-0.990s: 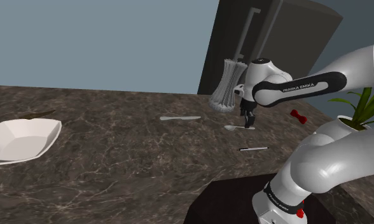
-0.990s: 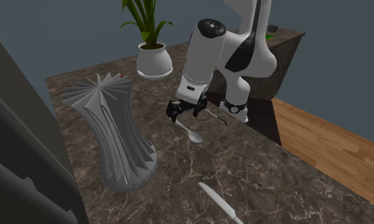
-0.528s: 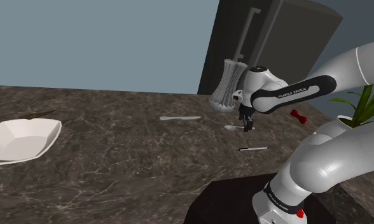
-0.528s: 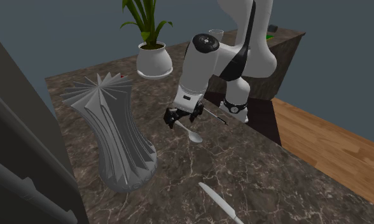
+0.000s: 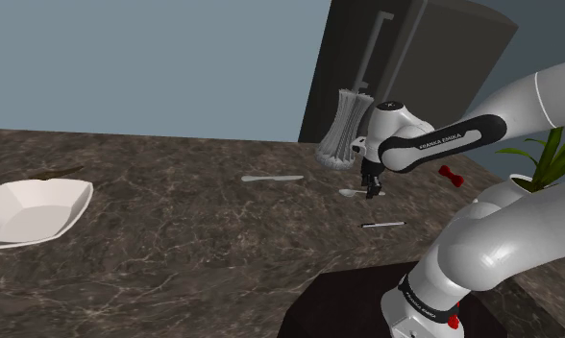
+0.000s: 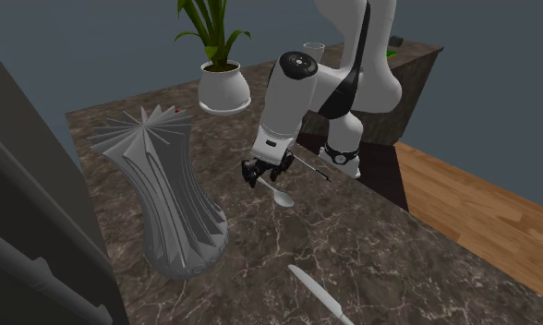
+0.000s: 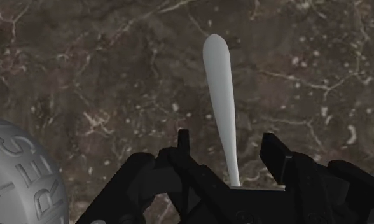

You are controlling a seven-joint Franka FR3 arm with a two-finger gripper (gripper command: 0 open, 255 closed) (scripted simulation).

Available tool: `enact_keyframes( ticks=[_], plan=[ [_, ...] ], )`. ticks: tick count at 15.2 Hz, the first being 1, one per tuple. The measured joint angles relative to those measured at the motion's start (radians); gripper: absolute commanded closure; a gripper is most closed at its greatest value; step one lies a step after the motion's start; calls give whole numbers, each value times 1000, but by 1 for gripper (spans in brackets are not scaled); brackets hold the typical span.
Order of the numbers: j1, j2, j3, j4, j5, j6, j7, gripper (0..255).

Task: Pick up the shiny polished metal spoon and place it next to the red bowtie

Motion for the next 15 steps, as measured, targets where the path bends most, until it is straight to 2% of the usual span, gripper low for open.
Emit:
enact_keyframes(
  ticks=[9, 15],
  plan=[
    [0, 0, 0, 0, 0, 0, 0, 255],
    [6, -62, 19, 29, 29, -88, -25, 255]
  ],
)
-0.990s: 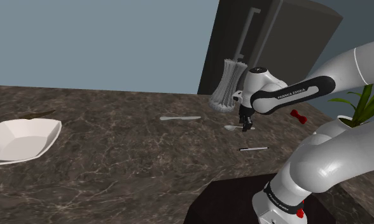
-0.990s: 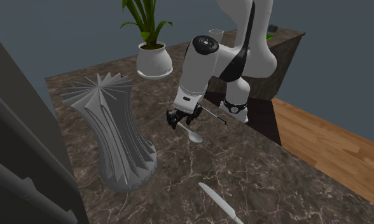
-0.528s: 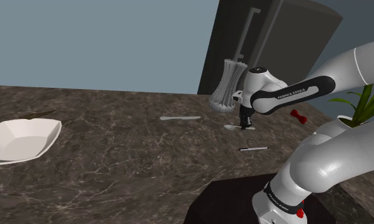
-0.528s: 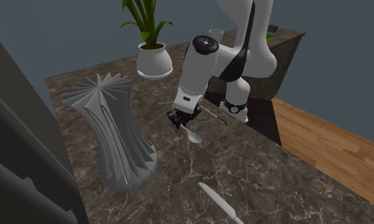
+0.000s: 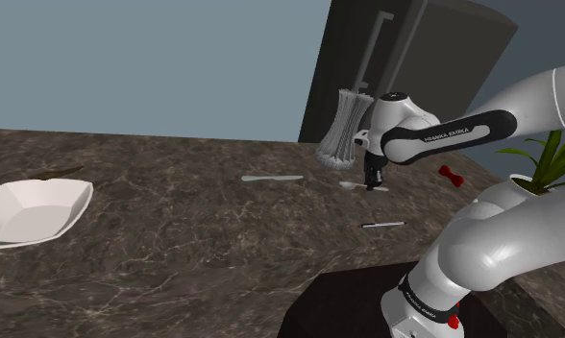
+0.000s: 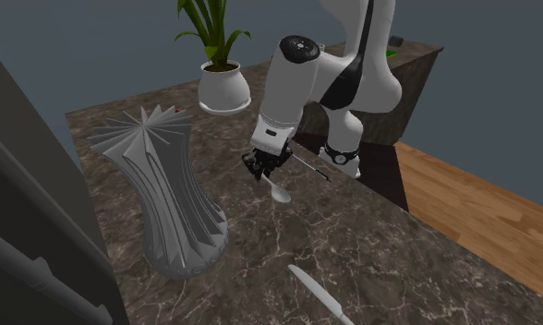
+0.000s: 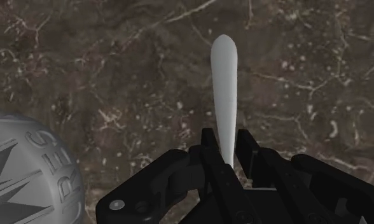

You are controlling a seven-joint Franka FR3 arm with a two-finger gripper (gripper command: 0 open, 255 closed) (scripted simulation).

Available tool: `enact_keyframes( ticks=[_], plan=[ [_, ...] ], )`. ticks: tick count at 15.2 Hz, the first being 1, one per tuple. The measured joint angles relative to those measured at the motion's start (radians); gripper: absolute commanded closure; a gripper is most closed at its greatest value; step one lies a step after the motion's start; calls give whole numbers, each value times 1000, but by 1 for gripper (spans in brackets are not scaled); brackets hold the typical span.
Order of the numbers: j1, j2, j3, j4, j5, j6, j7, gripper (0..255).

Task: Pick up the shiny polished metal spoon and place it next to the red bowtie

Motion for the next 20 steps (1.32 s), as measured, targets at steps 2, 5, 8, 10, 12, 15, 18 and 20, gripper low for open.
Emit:
enact_keyframes(
  ticks=[2, 5, 8, 10, 12, 15, 18, 20],
  plan=[
    [2, -22, 7, 14, 11, -35, -11, 255],
    [4, -60, 21, 31, 27, -89, -24, 255],
    [8, -83, 33, 57, 43, -136, -37, 255],
    [9, -100, 39, 74, 51, -169, -48, 255],
    [12, -116, 49, 92, 62, -203, -55, 255],
    [17, -126, 60, 125, 77, -244, -66, 255],
    [11, -142, 57, 144, 78, -274, -87, 255],
    [-14, -159, 26, 142, 53, -276, -126, 255]
  ],
)
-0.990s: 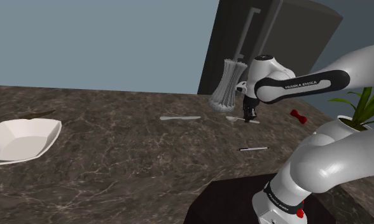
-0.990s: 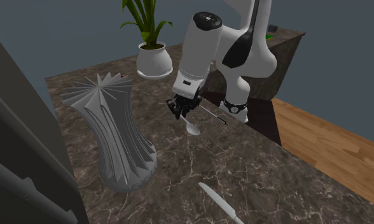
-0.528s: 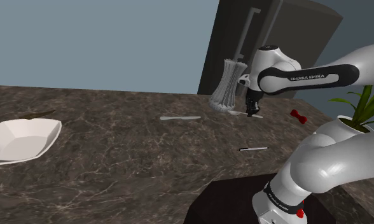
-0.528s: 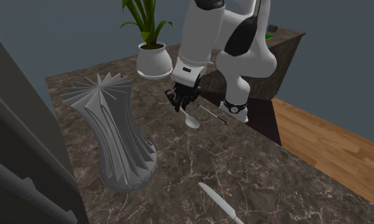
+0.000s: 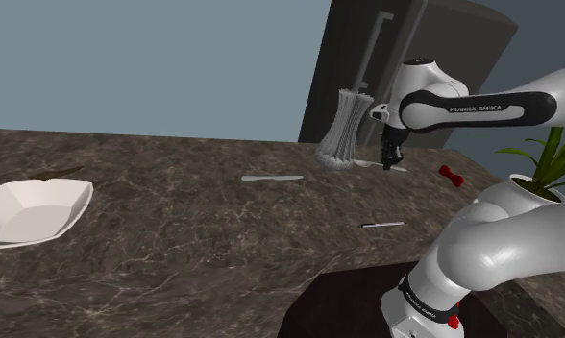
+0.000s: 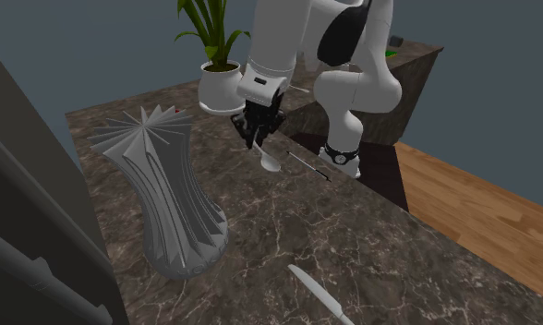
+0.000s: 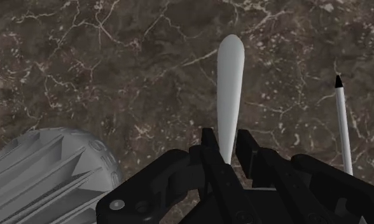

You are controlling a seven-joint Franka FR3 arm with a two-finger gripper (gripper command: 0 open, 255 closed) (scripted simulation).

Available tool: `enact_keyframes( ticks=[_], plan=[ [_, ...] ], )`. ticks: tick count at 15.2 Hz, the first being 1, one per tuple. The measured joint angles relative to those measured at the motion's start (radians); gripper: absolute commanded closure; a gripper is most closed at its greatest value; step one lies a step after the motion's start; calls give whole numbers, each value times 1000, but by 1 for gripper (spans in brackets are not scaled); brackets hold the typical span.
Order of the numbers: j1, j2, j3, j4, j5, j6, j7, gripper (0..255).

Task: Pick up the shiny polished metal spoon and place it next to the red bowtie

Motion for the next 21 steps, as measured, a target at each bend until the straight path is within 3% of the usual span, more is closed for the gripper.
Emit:
enact_keyframes(
  ticks=[12, 21],
  plan=[
    [-139, -12, -260, 66, -164, 51, -294, 255],
    [-139, 91, -507, 222, -211, 131, -527, 255]
  ],
)
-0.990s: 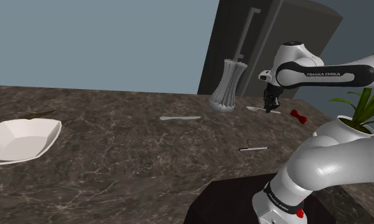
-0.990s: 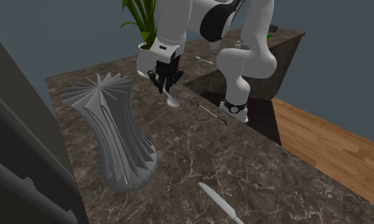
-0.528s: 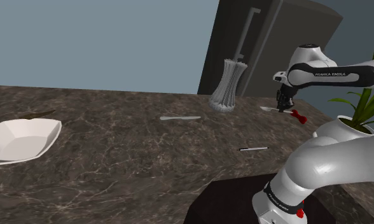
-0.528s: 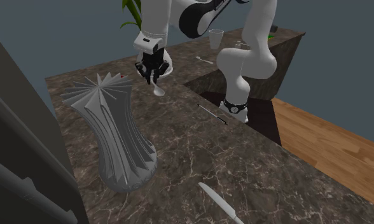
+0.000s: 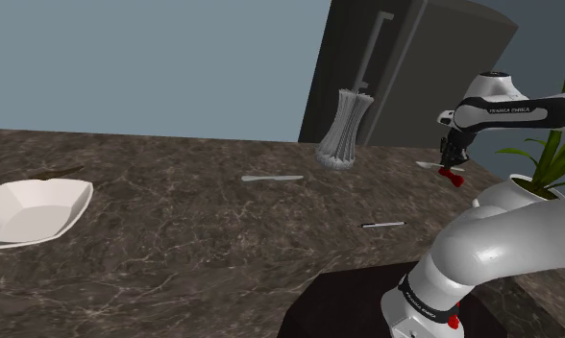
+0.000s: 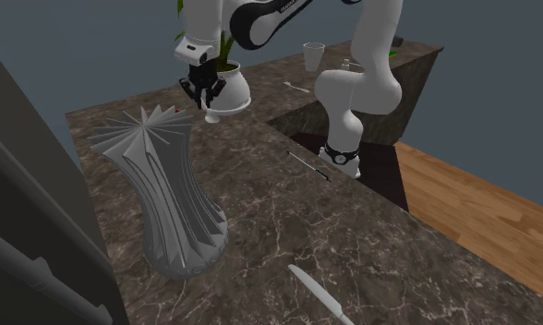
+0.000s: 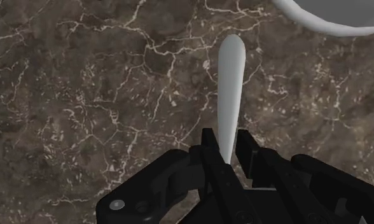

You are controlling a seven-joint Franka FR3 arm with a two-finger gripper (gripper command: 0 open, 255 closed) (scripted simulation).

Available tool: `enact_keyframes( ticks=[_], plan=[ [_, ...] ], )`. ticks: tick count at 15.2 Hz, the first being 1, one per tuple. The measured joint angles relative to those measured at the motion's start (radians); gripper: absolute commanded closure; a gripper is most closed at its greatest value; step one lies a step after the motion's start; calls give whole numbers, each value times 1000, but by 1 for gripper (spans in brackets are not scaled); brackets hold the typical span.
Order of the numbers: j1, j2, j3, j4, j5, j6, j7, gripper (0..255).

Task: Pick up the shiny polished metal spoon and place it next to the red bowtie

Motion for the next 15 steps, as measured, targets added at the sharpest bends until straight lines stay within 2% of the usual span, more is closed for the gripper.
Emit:
enact_keyframes(
  ticks=[5, 8, 12, 13, 15],
  plan=[
    [70, 87, -175, 125, 26, 48, -138, 255],
    [146, 141, -308, 201, 57, 82, -221, 255],
    [319, 195, -542, 324, 104, 107, -329, 255],
    [393, 198, -628, 369, 111, 106, -355, 255],
    [490, 178, -735, 432, 101, 95, -381, 255]
  ],
)
